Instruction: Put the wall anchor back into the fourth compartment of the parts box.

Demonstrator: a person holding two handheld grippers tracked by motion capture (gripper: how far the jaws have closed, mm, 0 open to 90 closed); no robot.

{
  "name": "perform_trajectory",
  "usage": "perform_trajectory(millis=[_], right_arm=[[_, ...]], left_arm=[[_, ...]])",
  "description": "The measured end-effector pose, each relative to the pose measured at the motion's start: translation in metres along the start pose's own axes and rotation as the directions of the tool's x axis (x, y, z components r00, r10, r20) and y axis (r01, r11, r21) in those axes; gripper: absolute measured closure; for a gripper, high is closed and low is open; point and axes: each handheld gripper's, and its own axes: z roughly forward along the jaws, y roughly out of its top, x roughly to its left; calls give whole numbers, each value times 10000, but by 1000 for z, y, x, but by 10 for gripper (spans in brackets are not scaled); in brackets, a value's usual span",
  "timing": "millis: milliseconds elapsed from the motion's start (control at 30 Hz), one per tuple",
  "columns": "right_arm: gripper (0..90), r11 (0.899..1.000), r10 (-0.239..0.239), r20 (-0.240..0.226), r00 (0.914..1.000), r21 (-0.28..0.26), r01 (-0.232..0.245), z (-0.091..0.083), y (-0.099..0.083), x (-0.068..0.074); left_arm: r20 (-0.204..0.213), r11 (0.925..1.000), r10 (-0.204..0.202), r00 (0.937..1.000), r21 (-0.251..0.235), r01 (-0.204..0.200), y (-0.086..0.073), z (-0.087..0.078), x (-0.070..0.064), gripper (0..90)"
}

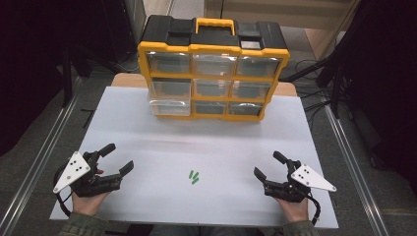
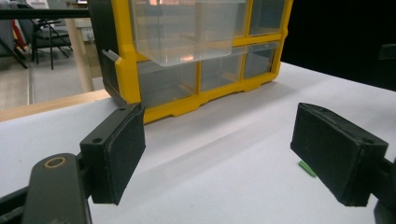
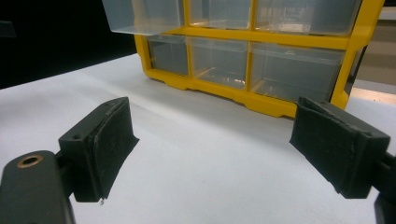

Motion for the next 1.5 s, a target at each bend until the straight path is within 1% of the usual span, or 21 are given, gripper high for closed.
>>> perform_trajectory(millis=[367,433,467,533,600,667,733,800,867,900,933,967,1000,1067,1133,1200,1267,1333,1400,1500], right_arm=[[136,10000,5,-40,10000,3,-5,1,0,0],[136,10000,-2,-42,10000,-2,2,1,0,0],[136,10000,-12,-52,10000,-7,11,0,0,0],[137,10000,-26,-63,10000,-14,26,0,0,0],[136,10000,-23,-58,10000,-11,23,0,0,0],[136,10000,-10,-60,10000,-27,10,0,1,-1],[136,10000,-12,-57,10000,-60,12,-1,1,-1],[136,10000,-42,-61,10000,-80,41,-1,1,-1],[136,10000,-28,-70,10000,-81,28,-1,1,-1],[136,10000,-41,-75,10000,-74,41,-1,1,-1],[136,10000,-52,-76,10000,-60,52,-1,1,-1],[136,10000,-50,-85,10000,-32,50,-1,1,-1],[136,10000,-44,-101,9999,28,44,-1,1,-1],[136,10000,-67,-149,9999,43,67,0,0,0],[136,10000,-68,-190,9998,44,68,0,1,0],[136,9999,-84,-221,9997,55,85,0,1,1],[136,10000,-65,-227,9997,31,66,0,1,1],[136,10000,-89,-226,9997,27,89,0,1,1],[136,9999,-147,-250,9996,65,149,0,1,1],[135,9998,-167,-318,9994,96,171,0,1,2]], left_arm=[[106,9999,49,9999,143,-51,0,1,0,173],[108,9994,164,9998,296,-168,1,1,-1,173],[75,9984,332,9994,458,-335,3,1,-1,173],[274,9943,596,9978,873,-618,7,2,-2,174],[397,9864,878,9953,1358,-925,13,2,-3,175],[650,9763,1037,9925,1836,-1141,18,3,-4,175],[837,9674,1065,9908,2216,-1227,20,4,-4,175],[1072,9523,1137,9877,2716,-1391,22,5,-4,174],[1363,9401,1099,9846,3075,-1475,23,6,-4,174],[1433,9331,1050,9841,3280,-1473,24,7,-4,174],[1491,9284,973,9840,3427,-1437,25,8,-5,174],[1507,9224,992,9836,3569,-1477,25,9,-6,174],[1582,9147,967,9827,3751,-1504,26,11,-7,174],[1807,8914,1026,9782,4197,-1710,28,15,-8,174],[1996,8560,1185,9727,4759,-2019,30,20,-11,174],[2177,8167,1371,9663,5272,-2346,34,25,-13,174],[2337,7784,1533,9601,5700,-2630,38,30,-16,174],[2538,7413,1702,9522,6036,-2934,42,35,-18,173],[2611,7082,1851,9474,6330,-3128,44,40,-19,173],[2761,6672,1989,9403,6646,-3362,44,47,-21,173]])
